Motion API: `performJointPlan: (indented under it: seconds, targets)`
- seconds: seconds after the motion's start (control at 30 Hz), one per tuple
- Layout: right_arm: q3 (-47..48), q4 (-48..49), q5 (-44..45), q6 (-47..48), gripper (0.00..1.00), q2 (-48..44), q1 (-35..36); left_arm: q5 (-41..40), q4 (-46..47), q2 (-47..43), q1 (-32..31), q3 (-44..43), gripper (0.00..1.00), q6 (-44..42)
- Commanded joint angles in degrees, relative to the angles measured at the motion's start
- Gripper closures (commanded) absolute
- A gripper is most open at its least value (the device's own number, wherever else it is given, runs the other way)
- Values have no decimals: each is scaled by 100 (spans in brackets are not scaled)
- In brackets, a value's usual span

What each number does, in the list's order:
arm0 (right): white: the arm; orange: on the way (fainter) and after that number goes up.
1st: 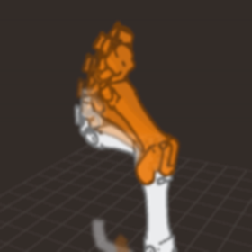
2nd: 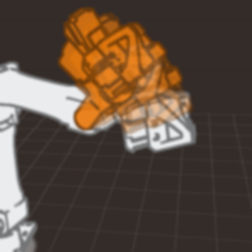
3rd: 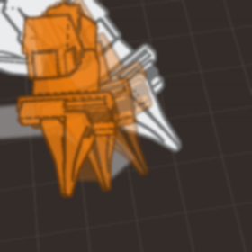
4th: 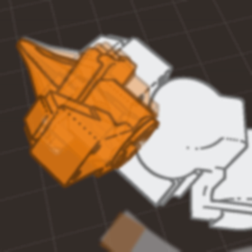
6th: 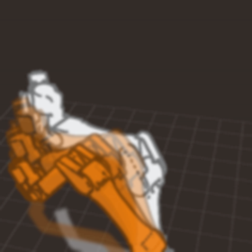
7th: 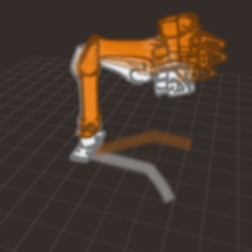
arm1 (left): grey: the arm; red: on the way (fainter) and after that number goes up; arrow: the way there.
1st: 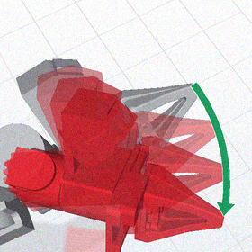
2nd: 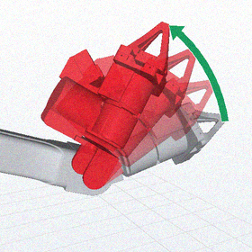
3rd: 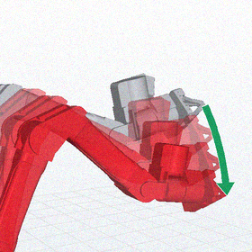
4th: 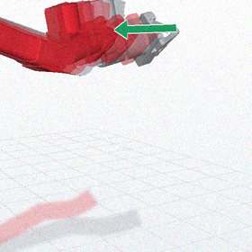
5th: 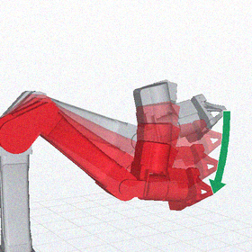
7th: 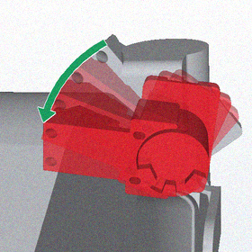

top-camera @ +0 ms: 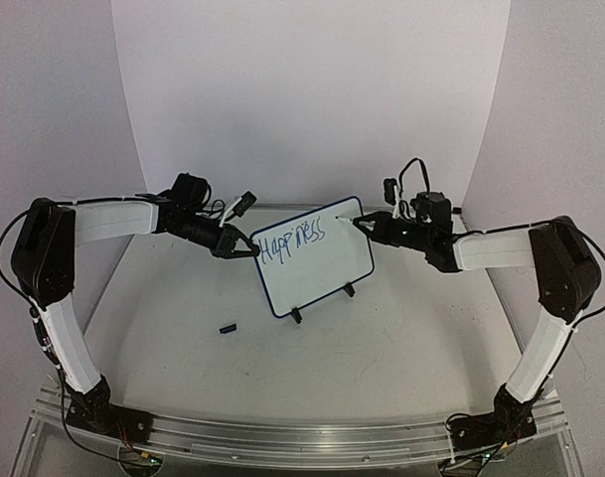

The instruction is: Write a sentence on the whiteboard

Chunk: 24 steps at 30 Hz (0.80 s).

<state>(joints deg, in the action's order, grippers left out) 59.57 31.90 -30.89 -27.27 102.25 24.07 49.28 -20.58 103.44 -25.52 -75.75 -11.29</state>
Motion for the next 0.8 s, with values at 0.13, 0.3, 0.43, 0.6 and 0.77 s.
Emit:
performJointPlan:
  seconds: [0.13,0.3,0.43,0.6,0.77]
  targets:
    - [-82,150,-276,20,100,101,-21,-382,-403,88,-155,-46,100,-353]
    - [-338,143,-14,20,100,-55,-17,-380,-403,98,-155,-47,100,-352]
    - [-431,150,258,5,100,-172,-23,-381,-414,89,-155,-46,100,-356]
    - [-308,150,457,-13,100,-210,-19,-383,-413,77,-164,-47,100,-354]
    - [-157,150,550,28,100,-272,-18,-388,-419,65,-164,-47,100,-357]
